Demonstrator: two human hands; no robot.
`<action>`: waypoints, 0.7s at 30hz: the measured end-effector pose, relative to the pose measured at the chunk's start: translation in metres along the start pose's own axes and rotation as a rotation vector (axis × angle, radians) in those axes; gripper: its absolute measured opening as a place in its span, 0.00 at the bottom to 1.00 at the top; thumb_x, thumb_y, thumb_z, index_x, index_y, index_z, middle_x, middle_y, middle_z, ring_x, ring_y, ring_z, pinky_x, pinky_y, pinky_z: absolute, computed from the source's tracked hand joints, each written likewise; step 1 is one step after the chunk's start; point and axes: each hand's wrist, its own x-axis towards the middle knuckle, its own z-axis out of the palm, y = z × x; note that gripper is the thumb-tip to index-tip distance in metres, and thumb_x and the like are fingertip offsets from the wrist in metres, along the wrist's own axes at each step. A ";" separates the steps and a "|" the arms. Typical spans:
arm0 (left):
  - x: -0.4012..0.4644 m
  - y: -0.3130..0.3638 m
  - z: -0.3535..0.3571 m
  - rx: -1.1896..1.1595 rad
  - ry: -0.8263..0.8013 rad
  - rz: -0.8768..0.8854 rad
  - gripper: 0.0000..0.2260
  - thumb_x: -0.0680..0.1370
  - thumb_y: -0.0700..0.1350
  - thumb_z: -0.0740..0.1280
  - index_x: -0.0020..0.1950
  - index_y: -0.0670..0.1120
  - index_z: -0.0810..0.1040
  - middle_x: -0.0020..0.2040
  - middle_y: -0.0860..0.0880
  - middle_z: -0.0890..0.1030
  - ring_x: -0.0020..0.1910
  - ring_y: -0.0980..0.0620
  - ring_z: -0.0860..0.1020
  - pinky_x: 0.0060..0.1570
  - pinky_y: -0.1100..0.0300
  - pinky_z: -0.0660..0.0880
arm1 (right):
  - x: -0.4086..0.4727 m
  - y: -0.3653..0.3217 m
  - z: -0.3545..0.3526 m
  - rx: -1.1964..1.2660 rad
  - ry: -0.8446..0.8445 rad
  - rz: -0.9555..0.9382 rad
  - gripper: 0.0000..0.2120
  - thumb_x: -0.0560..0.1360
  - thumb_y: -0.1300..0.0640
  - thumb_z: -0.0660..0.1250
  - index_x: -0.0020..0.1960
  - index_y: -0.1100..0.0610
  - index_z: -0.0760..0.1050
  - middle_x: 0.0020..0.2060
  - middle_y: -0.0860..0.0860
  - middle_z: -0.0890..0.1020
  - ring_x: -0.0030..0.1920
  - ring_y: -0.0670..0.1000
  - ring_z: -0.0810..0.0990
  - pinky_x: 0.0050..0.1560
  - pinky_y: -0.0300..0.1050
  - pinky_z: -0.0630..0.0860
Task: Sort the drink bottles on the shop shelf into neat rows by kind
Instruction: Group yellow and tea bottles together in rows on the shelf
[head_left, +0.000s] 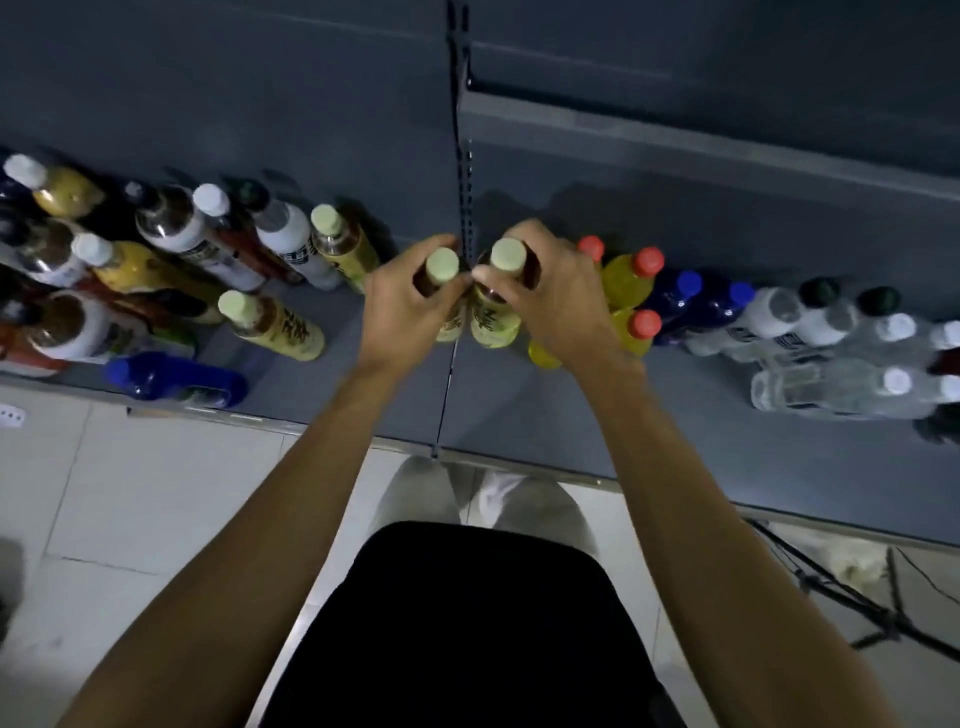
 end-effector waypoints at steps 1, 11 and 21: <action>0.005 -0.006 0.003 0.040 0.002 -0.001 0.18 0.74 0.50 0.72 0.60 0.45 0.79 0.55 0.50 0.81 0.55 0.56 0.78 0.55 0.63 0.73 | 0.008 0.003 -0.002 -0.034 -0.016 -0.024 0.17 0.70 0.44 0.71 0.46 0.58 0.75 0.39 0.51 0.80 0.40 0.52 0.77 0.41 0.54 0.75; 0.041 -0.031 0.032 0.102 -0.009 -0.109 0.13 0.67 0.44 0.72 0.50 0.45 0.83 0.43 0.47 0.84 0.43 0.51 0.81 0.43 0.60 0.76 | 0.036 0.020 0.011 -0.820 -0.149 -0.050 0.16 0.74 0.43 0.64 0.54 0.53 0.78 0.53 0.55 0.80 0.60 0.59 0.70 0.55 0.54 0.60; 0.046 -0.038 0.072 0.075 0.075 -0.177 0.12 0.66 0.37 0.68 0.46 0.46 0.84 0.42 0.48 0.85 0.44 0.45 0.81 0.46 0.49 0.78 | 0.042 0.025 0.030 -0.917 -0.073 0.194 0.11 0.74 0.52 0.64 0.52 0.55 0.80 0.50 0.54 0.82 0.63 0.60 0.67 0.54 0.53 0.54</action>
